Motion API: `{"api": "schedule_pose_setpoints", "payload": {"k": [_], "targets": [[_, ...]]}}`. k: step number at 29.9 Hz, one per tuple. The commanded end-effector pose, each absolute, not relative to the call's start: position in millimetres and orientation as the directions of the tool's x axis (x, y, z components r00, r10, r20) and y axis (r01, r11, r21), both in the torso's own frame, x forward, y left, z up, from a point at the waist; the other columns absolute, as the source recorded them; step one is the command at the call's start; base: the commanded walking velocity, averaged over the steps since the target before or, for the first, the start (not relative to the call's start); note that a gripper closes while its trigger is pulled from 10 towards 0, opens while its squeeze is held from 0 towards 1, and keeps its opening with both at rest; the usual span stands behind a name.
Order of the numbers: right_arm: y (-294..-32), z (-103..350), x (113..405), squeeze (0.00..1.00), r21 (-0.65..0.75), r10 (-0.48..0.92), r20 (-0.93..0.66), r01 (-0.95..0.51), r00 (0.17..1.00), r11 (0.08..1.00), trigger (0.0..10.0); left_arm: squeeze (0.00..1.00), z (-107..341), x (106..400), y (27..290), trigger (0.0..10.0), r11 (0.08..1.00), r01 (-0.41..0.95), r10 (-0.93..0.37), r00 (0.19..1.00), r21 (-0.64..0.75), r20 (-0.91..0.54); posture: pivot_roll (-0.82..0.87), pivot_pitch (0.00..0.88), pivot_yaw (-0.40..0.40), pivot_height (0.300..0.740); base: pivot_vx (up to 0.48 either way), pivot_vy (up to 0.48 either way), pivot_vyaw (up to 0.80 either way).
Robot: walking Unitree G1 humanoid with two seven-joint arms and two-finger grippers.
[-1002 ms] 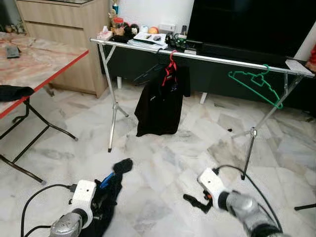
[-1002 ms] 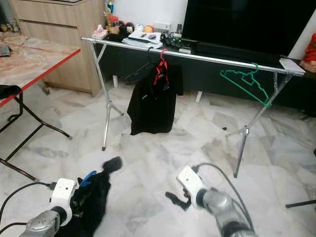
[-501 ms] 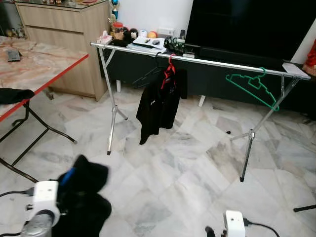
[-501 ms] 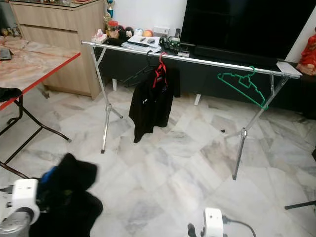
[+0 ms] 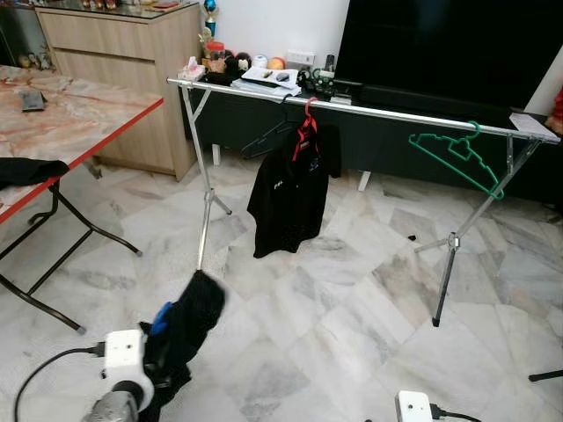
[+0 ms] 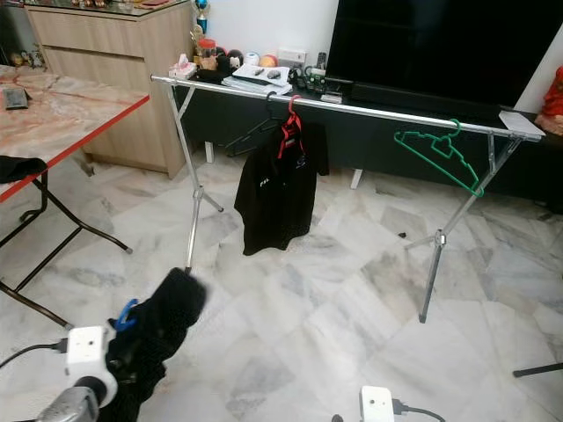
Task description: Hang hanger
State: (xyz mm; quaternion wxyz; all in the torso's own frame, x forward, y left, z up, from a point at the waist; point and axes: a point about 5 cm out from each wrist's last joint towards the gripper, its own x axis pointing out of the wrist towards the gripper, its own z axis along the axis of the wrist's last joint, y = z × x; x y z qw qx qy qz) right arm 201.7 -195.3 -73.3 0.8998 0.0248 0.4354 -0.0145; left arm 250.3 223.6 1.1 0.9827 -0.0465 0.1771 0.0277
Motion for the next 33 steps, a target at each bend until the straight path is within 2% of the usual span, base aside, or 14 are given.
{"api": "schedule_pose_setpoints", "payload": {"k": [1,3,18,33], "targets": [[-197.5,-70.1,206.4,0.00,0.019,-0.015,-0.769,0.046,0.639,0.999,10.0,0.00,11.1,256.1,223.2,10.0,0.998,-0.031,0.014,0.952,-0.050,-0.306,0.10,0.063,-0.076,0.740,0.334,0.000,0.00],[-197.9,-69.7,206.9,0.00,0.018,-0.021,-0.766,0.054,0.643,0.998,10.0,0.00,13.0,257.6,222.6,10.0,0.999,-0.015,0.002,0.953,-0.041,-0.302,0.10,0.067,-0.073,0.740,0.356,0.000,0.00],[-202.0,-70.5,205.2,0.00,0.008,-0.036,-0.782,0.068,0.622,0.998,10.0,0.00,19.3,264.7,211.2,10.0,0.998,0.060,-0.066,0.954,-0.030,-0.293,0.10,0.070,-0.070,0.740,0.399,0.000,-0.79],[-200.4,-68.8,207.9,0.00,0.033,-0.024,-0.763,0.076,0.646,0.997,10.0,0.00,23.5,269.1,206.8,10.0,0.996,0.082,-0.087,0.954,-0.031,-0.287,0.10,0.067,-0.069,0.740,0.416,0.000,0.00]]}}
